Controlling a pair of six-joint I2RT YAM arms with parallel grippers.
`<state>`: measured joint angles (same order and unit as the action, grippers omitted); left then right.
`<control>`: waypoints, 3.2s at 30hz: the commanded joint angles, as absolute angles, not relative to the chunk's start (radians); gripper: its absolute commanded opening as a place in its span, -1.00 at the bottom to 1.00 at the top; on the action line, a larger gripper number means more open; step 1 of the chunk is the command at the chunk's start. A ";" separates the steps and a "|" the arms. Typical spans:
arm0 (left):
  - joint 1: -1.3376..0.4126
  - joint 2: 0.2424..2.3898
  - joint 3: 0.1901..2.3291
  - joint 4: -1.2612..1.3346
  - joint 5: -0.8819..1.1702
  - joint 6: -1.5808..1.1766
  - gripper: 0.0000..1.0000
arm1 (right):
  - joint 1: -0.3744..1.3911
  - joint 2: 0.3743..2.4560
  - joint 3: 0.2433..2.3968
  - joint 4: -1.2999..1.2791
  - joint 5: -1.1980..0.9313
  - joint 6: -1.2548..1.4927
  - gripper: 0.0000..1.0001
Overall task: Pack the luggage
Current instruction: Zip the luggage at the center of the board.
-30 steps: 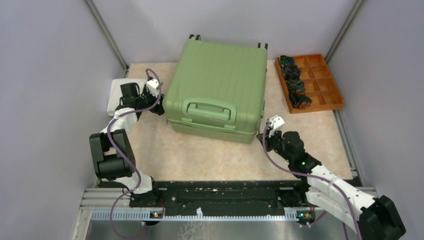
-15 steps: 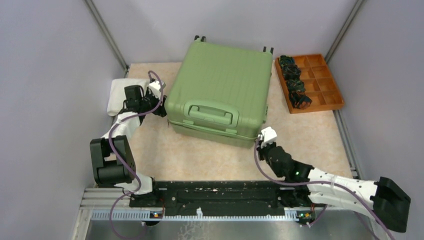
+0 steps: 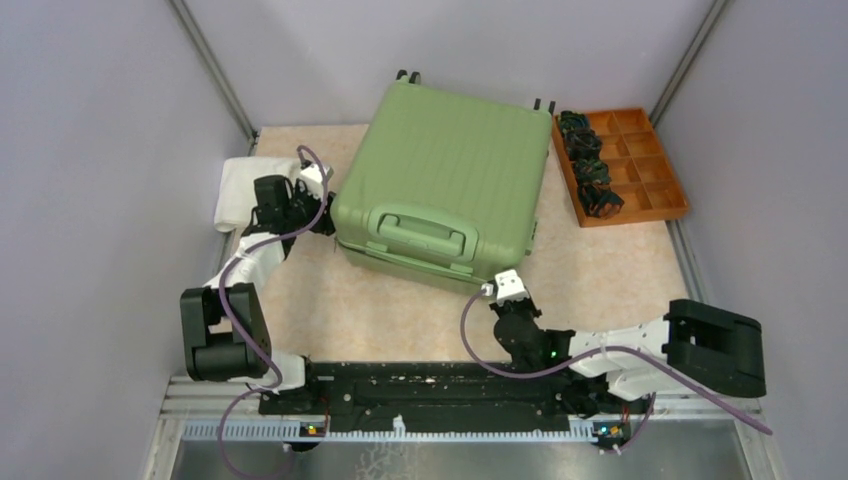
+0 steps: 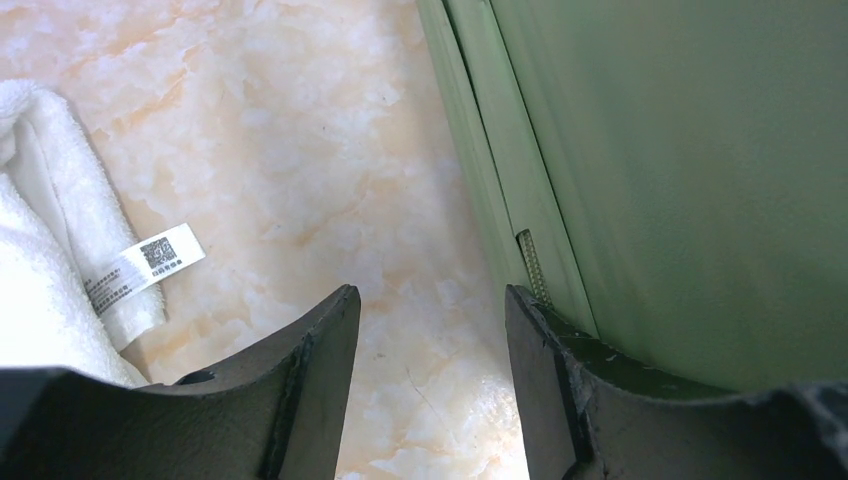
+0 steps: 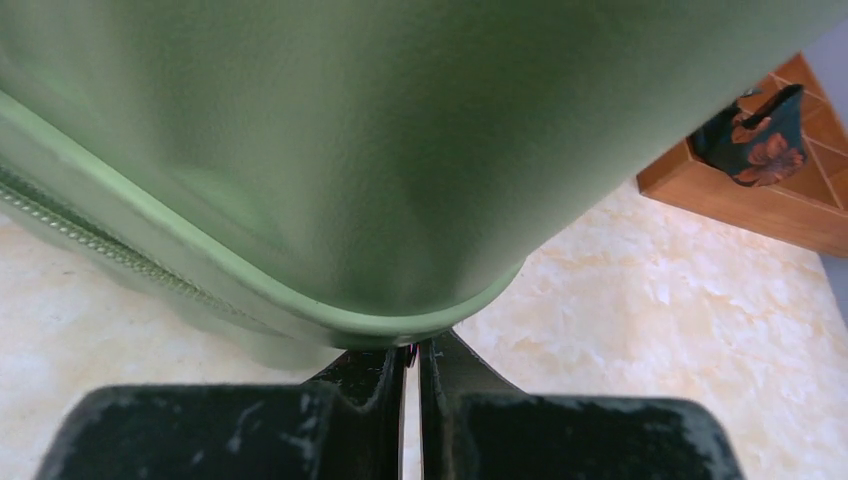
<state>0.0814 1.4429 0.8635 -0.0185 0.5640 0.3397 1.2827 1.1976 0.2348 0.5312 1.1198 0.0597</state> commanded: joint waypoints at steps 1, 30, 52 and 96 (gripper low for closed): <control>-0.110 1.371 0.801 -0.129 0.894 0.388 0.29 | 1.357 1.287 0.401 0.915 0.656 0.101 -1.00; -0.022 0.400 0.451 -0.460 0.928 1.372 0.74 | 1.198 0.845 0.113 0.942 0.354 0.207 -1.00; -0.138 0.646 0.321 0.183 0.940 1.702 0.29 | 1.178 0.877 0.098 0.874 0.380 0.231 -1.00; -0.428 0.787 0.500 0.354 0.755 1.741 -1.00 | 1.359 1.099 0.155 1.095 0.463 0.022 -1.00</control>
<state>-0.3485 0.8051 0.3683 0.1558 0.6842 1.6669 1.3041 1.0458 0.0944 0.9657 0.5713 0.0143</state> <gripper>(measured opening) 0.363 0.008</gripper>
